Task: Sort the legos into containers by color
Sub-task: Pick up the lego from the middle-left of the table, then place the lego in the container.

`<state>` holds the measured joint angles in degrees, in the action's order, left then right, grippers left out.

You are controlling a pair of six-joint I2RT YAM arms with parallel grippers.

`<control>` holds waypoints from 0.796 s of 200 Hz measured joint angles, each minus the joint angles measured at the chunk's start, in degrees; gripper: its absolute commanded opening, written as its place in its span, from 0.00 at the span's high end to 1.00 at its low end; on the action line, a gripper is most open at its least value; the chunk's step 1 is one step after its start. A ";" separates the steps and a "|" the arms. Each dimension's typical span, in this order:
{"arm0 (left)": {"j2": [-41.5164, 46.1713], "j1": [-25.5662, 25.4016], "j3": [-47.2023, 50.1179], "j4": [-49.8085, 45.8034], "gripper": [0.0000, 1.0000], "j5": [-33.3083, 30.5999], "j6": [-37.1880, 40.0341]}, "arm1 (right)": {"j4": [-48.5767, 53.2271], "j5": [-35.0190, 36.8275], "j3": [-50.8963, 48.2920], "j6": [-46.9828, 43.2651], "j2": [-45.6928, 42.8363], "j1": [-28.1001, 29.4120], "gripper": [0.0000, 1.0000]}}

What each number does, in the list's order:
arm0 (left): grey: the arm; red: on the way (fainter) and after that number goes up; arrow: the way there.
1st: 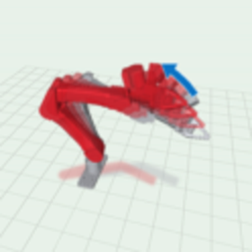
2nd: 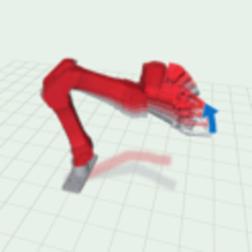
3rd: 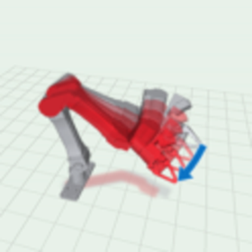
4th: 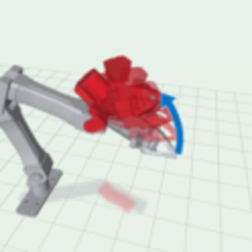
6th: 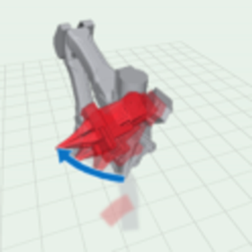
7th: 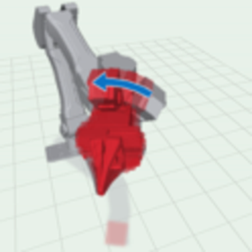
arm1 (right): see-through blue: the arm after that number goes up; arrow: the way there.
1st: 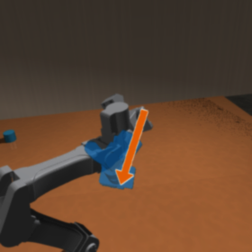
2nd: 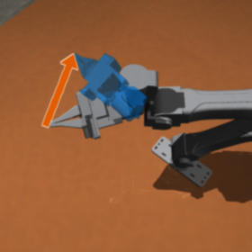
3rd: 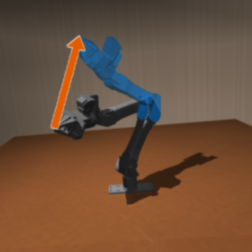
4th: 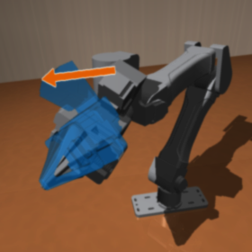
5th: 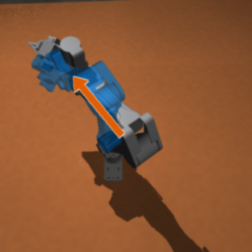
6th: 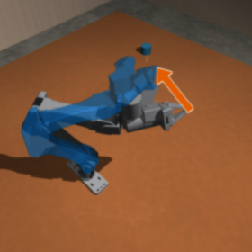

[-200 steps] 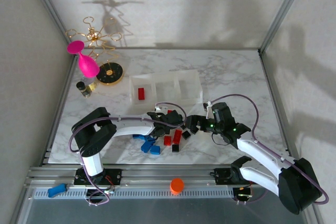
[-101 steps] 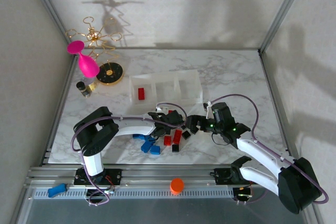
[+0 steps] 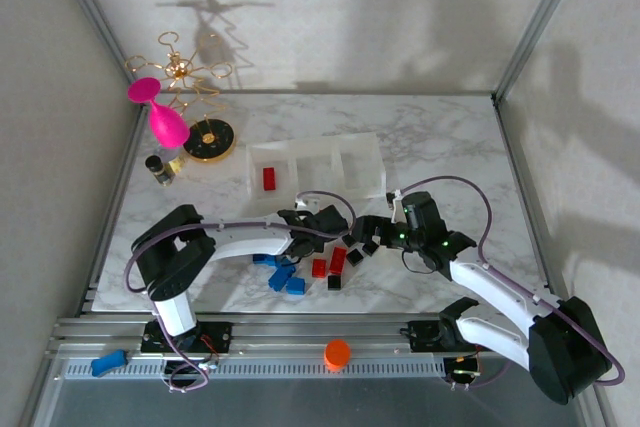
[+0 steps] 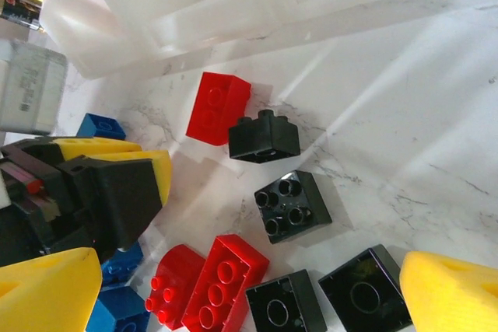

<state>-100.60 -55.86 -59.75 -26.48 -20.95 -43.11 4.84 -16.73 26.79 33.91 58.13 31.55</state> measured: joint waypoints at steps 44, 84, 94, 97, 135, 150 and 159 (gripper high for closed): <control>5.14 4.20 -4.37 -1.86 0.73 -2.21 0.90 | -2.51 -0.57 2.27 0.26 2.56 0.48 0.01; 6.60 11.85 -8.85 -1.99 0.72 -4.28 2.19 | -6.29 -1.01 4.76 1.27 5.16 0.76 0.01; 6.01 14.08 -10.14 -2.05 0.72 -4.68 2.60 | -7.08 -0.92 5.20 1.53 5.81 0.81 0.01; 5.73 14.84 -10.75 -2.05 0.72 -4.76 2.69 | -7.30 -0.90 5.31 1.53 5.99 0.81 0.01; -2.01 22.49 -18.64 -0.55 0.72 -4.55 3.74 | -9.14 -0.85 5.66 1.95 8.02 0.98 0.01; -6.27 24.26 -22.38 -0.24 0.72 -4.37 4.13 | -9.42 -0.81 5.75 1.95 8.44 0.98 0.01; -8.81 24.87 -24.39 -0.13 0.71 -4.35 4.20 | -9.42 -0.68 5.86 1.95 8.52 0.98 0.01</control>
<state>-109.40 -30.98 -84.14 -26.61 -25.30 -38.92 -4.58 -17.41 32.64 35.86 66.65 32.53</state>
